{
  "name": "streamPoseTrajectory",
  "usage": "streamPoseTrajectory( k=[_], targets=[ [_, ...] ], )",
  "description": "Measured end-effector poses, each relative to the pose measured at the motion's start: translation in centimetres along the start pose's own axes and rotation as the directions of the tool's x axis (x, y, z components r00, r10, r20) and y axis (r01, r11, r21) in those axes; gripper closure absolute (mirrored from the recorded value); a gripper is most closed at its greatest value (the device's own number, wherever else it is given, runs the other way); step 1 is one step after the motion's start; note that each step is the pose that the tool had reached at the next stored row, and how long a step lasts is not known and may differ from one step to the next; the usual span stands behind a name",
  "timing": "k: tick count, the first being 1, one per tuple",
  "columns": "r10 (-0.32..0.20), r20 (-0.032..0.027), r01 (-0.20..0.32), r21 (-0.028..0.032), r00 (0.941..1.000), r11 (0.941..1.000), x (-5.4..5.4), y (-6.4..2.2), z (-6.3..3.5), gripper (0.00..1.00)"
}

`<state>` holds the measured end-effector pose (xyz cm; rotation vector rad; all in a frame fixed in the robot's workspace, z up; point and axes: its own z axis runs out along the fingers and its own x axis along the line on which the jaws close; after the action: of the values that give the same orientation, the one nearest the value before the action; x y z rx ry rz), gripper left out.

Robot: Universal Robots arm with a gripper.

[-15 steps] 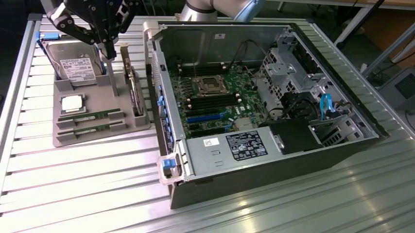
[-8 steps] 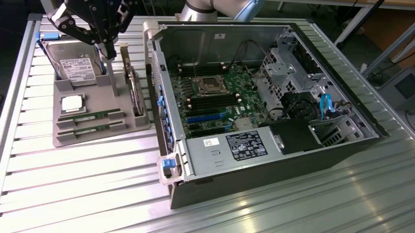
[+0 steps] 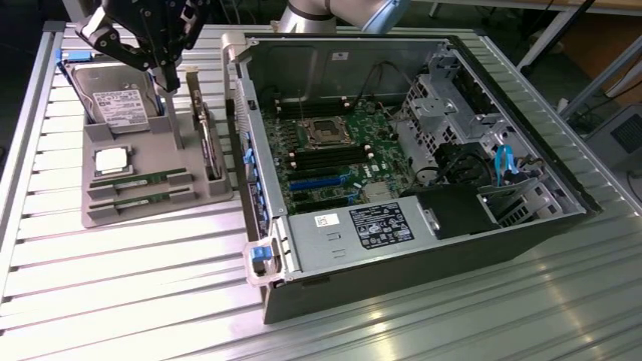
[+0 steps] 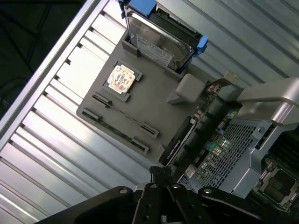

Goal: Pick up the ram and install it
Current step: 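Pick up the ram and move it above insertion slot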

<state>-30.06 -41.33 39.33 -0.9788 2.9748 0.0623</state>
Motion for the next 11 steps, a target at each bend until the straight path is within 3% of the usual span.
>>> streamPoseTrajectory(
  k=[11],
  targets=[
    [-0.093,-0.0039,0.093,-0.0012,0.9957,0.9957,0.00,0.00,0.00,0.90]
  ],
)
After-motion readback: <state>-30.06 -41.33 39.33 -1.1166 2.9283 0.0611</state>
